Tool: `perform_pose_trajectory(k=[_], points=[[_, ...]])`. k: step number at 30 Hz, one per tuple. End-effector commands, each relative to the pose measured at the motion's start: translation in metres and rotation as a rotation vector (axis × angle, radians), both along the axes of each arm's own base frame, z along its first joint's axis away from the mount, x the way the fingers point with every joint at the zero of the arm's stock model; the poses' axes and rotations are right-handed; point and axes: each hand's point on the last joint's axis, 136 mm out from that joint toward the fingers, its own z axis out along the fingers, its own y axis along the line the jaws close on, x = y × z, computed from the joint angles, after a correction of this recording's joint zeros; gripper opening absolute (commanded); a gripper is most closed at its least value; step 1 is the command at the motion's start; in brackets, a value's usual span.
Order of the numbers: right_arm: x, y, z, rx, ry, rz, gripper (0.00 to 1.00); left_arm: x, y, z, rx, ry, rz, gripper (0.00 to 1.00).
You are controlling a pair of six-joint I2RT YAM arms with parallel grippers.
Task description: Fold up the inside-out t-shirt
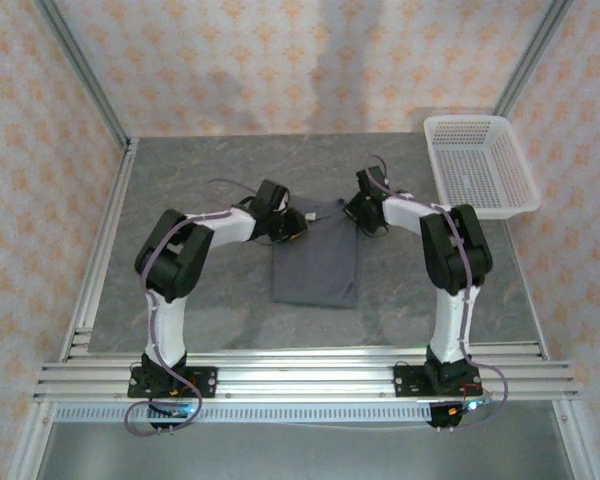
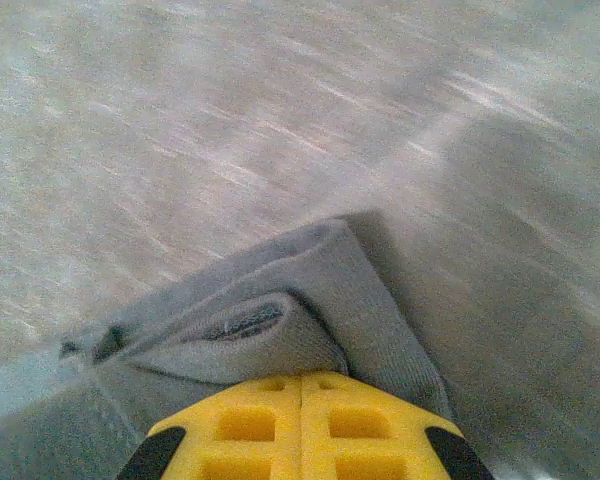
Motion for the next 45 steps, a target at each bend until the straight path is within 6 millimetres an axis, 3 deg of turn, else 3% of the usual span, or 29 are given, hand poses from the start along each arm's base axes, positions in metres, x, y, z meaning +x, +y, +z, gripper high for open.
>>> perform_pose_trajectory(k=[1, 4, 8, 11, 13, 17, 20, 22, 29, 33, 34, 39, 45], points=[[0.0, 0.026, -0.032, -0.099, 0.097, 0.265, 0.02, 0.001, 0.006, 0.039, -0.044, -0.135, 0.074, 0.25], [0.014, 0.045, -0.022, -0.128, 0.083, 0.313, 0.01, -0.006, 0.029, 0.06, 0.016, -0.189, 0.12, 0.32], [0.018, 0.036, 0.016, -0.107, -0.011, 0.242, 0.01, -0.009, 0.079, 0.083, 0.104, -0.189, 0.176, 0.37], [0.01, 0.024, 0.046, -0.108, -0.068, 0.229, 0.04, -0.017, 0.109, 0.082, 0.126, -0.135, 0.224, 0.46], [0.003, 0.017, 0.061, -0.123, -0.104, 0.243, 0.1, -0.025, 0.114, 0.071, 0.109, -0.083, 0.232, 0.49], [-0.007, 0.008, 0.07, -0.186, -0.146, 0.364, 0.51, -0.034, 0.115, 0.043, 0.076, -0.018, 0.252, 0.53], [-0.01, 0.013, 0.056, -0.172, -0.106, 0.467, 0.64, -0.024, 0.107, 0.033, 0.07, -0.007, 0.202, 0.55], [-0.009, 0.019, 0.045, -0.148, -0.08, 0.523, 0.68, -0.014, 0.101, 0.028, 0.06, 0.0, 0.181, 0.56], [0.011, 0.047, 0.021, -0.074, -0.05, 0.652, 0.73, 0.013, 0.089, 0.011, 0.01, 0.005, 0.198, 0.62], [0.02, 0.051, 0.013, -0.068, -0.04, 0.649, 0.73, 0.025, 0.079, 0.013, -0.035, -0.019, 0.19, 0.63], [0.019, 0.052, 0.011, -0.064, -0.03, 0.651, 0.73, 0.025, 0.074, 0.002, -0.043, 0.006, 0.182, 0.63], [0.007, 0.062, 0.005, 0.031, -0.008, 0.655, 0.65, 0.03, 0.054, -0.009, -0.073, 0.025, 0.161, 0.61], [-0.01, 0.074, 0.002, 0.129, 0.0, 0.641, 0.47, 0.04, 0.04, -0.012, -0.104, 0.013, 0.158, 0.52]])
